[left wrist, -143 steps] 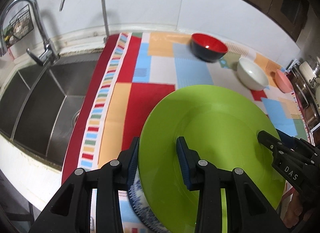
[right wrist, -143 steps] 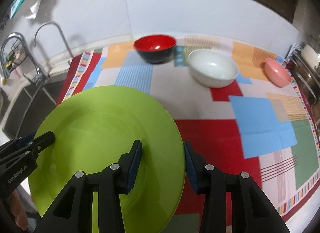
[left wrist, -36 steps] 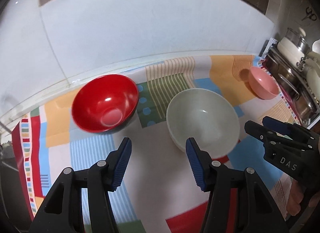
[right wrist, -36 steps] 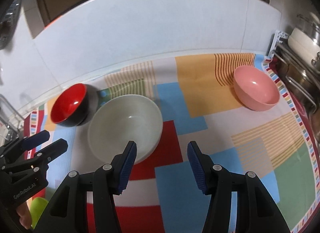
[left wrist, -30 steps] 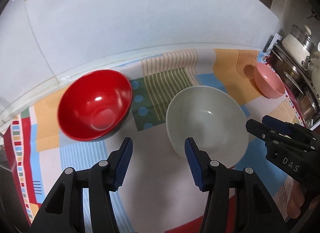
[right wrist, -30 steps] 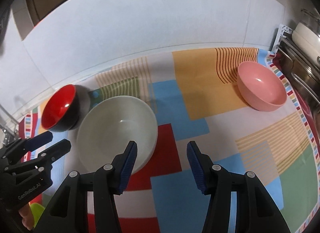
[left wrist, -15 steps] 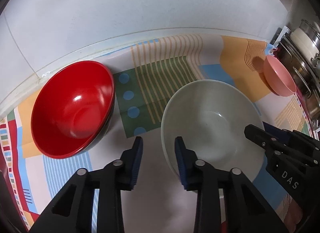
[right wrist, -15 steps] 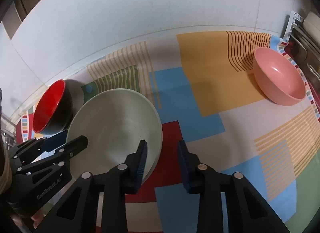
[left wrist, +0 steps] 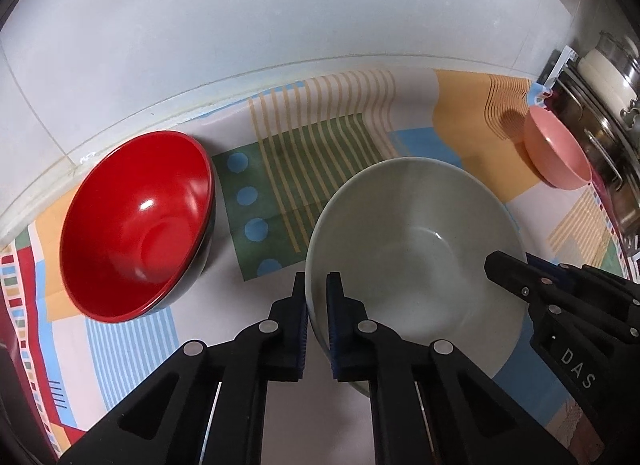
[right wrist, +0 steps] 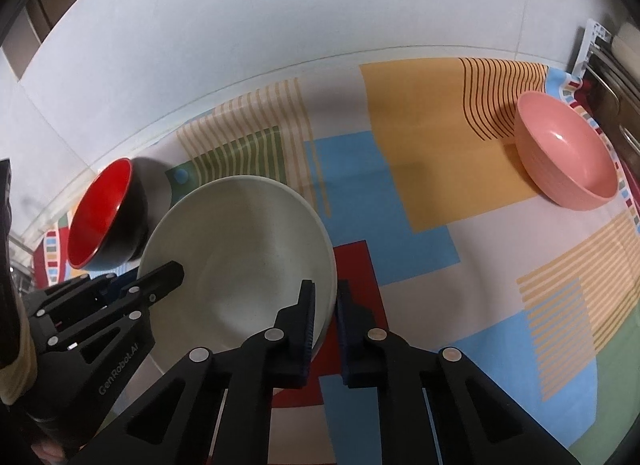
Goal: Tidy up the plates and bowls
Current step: 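Close the left gripper on the white bowl rim while the right gripper grips it too, then lift the white bowl with both grippers and carry it toward the green plate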
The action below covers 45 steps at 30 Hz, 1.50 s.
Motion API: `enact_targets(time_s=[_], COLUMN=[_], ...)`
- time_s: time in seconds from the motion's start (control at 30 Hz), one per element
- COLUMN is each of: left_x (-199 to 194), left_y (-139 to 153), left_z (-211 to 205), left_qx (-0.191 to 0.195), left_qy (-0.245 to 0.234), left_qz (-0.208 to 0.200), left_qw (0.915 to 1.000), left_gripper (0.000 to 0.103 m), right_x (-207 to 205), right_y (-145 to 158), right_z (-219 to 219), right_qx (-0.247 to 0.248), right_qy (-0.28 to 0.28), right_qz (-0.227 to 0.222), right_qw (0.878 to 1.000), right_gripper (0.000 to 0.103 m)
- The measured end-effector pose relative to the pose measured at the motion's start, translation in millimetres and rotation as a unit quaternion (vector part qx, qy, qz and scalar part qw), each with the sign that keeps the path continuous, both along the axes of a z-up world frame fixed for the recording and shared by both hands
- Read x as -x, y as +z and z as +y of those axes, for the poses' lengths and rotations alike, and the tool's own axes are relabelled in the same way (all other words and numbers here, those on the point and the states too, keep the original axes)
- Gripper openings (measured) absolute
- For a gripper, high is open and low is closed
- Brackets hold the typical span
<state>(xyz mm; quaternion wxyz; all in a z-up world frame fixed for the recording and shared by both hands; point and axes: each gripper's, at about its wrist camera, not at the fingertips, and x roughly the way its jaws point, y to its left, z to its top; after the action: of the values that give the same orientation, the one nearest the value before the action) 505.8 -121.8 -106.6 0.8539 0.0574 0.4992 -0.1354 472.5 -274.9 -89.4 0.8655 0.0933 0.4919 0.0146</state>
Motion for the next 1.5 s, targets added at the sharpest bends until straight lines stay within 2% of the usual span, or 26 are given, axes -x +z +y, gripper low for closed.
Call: enact_targets(time_s=[0.23, 0.7, 1.13, 1.5], left_x=[21, 105, 170, 198], left_y=[16, 32, 23, 7], left_z=[9, 13, 4, -10], left_qx=[0.013, 0.039, 0.048, 0.039], left_qy=[0.008, -0.001, -0.026, -0.053], left_qz=[-0.010, -0.008, 0.018, 0.047], left_qw=[0.9998, 0.9992, 0.9984, 0.9967], left_gripper=[0.010, 0.011, 0.011, 0.013], right_x=[19, 89, 163, 195], right_y=[14, 42, 38, 20], right_z=[3, 11, 1, -12], right_qx=[0.002, 0.011, 0.013, 0.008], right_qy=[0.001, 0.008, -0.004, -0.015], right_qz=[-0.011, -0.018, -0.002, 0.035], right_qw=[1.000, 1.000, 1.000, 0.999], right_gripper=[0.011, 0.011, 0.011, 0.011])
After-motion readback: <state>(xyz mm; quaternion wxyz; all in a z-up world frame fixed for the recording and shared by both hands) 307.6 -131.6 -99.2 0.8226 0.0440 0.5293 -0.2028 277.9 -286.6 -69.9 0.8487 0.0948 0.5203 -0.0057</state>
